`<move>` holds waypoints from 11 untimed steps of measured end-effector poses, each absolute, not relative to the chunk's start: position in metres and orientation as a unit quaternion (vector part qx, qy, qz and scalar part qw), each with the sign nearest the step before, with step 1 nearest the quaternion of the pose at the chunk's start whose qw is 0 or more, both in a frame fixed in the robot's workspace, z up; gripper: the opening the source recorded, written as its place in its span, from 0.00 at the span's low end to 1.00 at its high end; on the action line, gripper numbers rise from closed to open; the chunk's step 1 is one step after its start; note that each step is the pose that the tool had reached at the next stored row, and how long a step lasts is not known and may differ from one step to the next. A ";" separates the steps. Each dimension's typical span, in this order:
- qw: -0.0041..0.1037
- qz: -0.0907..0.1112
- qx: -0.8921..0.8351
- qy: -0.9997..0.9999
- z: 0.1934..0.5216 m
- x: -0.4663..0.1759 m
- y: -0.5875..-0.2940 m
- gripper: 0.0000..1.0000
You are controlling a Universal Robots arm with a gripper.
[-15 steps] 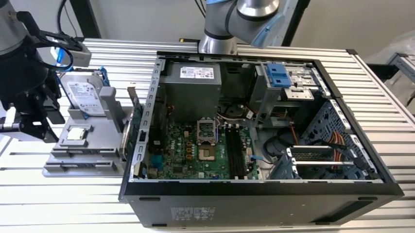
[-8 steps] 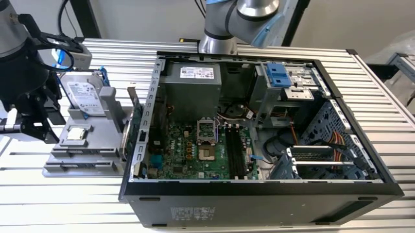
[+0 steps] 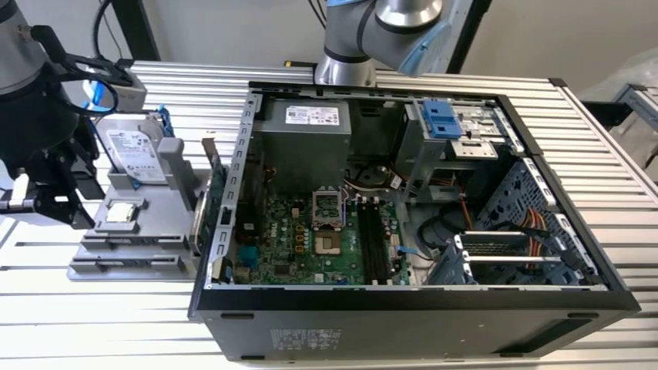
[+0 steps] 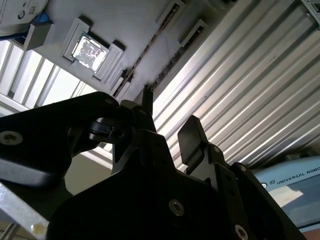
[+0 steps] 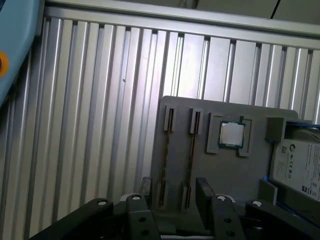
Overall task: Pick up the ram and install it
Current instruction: 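Pick up the ram and move it above insertion slot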
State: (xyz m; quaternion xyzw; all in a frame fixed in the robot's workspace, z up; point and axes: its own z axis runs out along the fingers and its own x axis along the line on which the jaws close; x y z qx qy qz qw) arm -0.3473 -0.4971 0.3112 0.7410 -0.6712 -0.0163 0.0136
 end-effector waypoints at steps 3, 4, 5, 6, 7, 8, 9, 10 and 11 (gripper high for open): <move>0.013 -0.016 0.732 -0.681 0.309 -0.347 -0.497 1.00; 0.013 -0.016 0.729 -0.685 0.308 -0.347 -0.497 1.00; 0.013 -0.016 0.726 -0.688 0.307 -0.347 -0.497 1.00; 0.013 -0.016 0.723 -0.690 0.306 -0.347 -0.497 1.00; 0.013 -0.016 0.722 -0.692 0.305 -0.347 -0.497 1.00; 0.012 -0.016 0.721 -0.693 0.304 -0.347 -0.497 1.00; 0.012 -0.016 0.720 -0.694 0.303 -0.347 -0.497 1.00; 0.012 -0.016 0.720 -0.694 0.302 -0.347 -0.497 1.00; 0.012 -0.016 0.719 -0.694 0.301 -0.347 -0.497 1.00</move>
